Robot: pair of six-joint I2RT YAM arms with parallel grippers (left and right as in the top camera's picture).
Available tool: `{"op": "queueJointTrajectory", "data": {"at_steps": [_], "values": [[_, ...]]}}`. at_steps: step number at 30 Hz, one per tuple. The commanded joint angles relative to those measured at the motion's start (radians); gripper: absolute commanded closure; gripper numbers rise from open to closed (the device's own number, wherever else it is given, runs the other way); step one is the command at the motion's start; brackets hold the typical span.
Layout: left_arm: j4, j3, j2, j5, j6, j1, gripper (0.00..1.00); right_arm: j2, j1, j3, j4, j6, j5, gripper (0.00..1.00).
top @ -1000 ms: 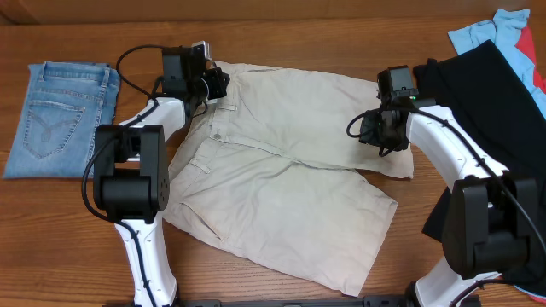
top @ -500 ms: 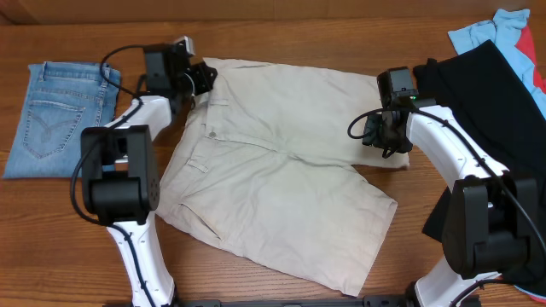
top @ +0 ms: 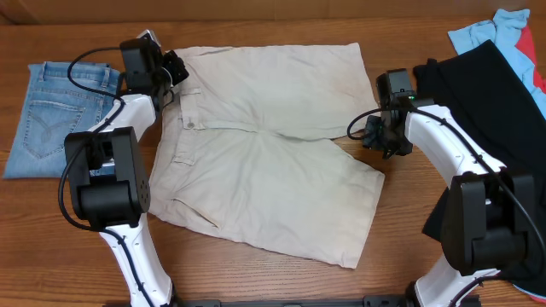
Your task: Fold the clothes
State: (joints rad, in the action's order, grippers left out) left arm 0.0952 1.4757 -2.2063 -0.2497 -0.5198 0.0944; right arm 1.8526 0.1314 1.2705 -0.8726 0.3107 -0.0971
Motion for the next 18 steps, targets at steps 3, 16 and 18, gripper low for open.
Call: {"op": "queueJointTrajectory", "data": {"at_steps": [3,16,18], "values": [[-0.115,0.052,0.049,0.006,0.095,0.025,0.36,0.001,-0.004,0.015,-0.006,0.003,-0.014,0.44],[-0.840,0.063,0.326,0.191,0.224,0.023,0.00,-0.216,-0.020,0.106,-0.113,0.003,0.062,0.09],[-0.961,0.063,0.372,0.195,0.207,0.025,0.00,-0.254,-0.029,0.106,-0.149,0.003,0.110,0.00]]}}
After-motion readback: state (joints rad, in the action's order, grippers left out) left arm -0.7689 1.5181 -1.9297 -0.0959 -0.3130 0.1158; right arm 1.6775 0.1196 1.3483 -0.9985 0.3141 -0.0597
